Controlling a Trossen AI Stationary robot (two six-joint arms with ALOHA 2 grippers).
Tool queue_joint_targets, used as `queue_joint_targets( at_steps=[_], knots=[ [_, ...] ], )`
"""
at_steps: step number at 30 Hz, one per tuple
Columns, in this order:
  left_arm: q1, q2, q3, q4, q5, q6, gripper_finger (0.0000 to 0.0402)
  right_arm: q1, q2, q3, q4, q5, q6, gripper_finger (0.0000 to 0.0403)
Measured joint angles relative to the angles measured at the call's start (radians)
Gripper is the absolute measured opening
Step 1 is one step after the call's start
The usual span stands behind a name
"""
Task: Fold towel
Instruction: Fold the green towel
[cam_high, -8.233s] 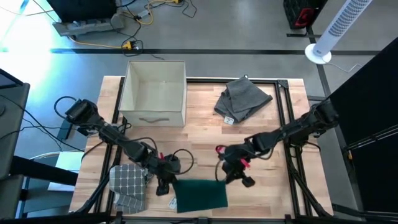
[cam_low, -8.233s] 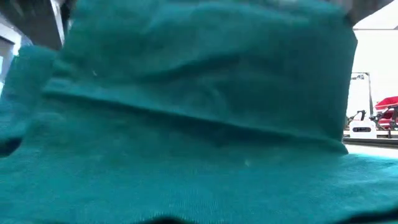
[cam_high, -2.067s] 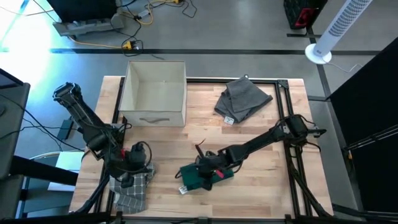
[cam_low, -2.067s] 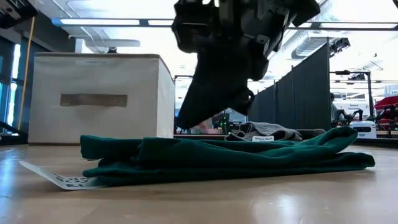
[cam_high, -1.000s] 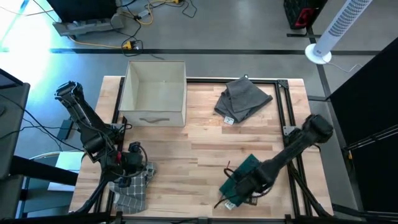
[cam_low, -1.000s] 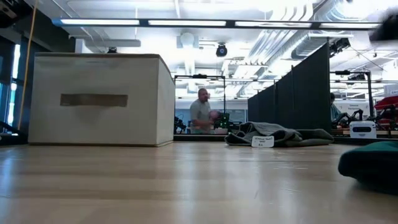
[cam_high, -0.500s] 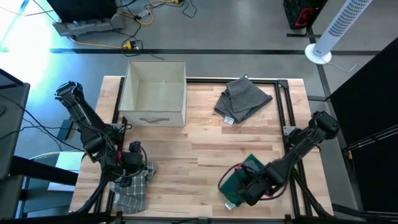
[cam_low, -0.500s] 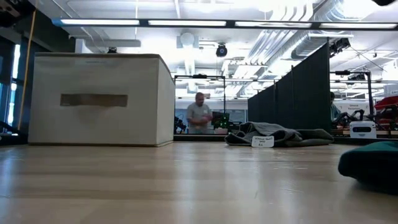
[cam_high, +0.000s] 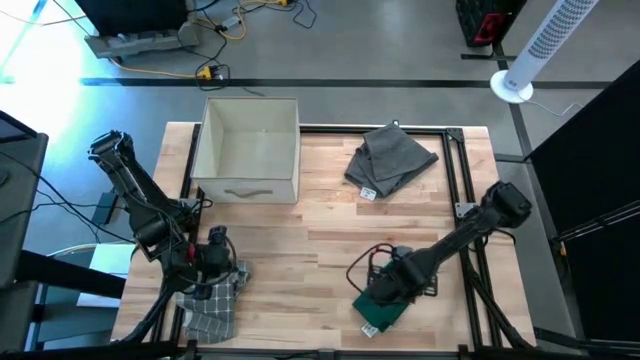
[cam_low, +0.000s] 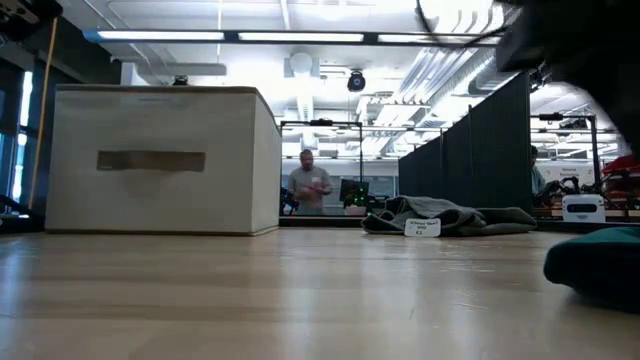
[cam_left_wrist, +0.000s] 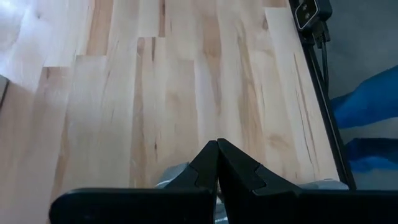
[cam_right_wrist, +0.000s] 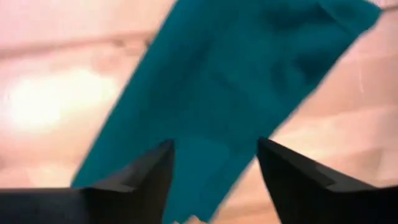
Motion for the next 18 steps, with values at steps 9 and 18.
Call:
queue_joint_targets(
  at_steps=[9, 18],
  knots=[
    [0.0, 0.0, 0.0, 0.0, -0.018, 0.0, 0.0, -0.011, 0.066, 0.0, 0.006, 0.012, 0.03, 0.0286],
    [-0.002, 0.0, 0.0, 0.0, -0.009, -0.001, 0.0, 0.009, 0.141, 0.0, 0.089, 0.015, 0.007, 0.0286]
  ],
)
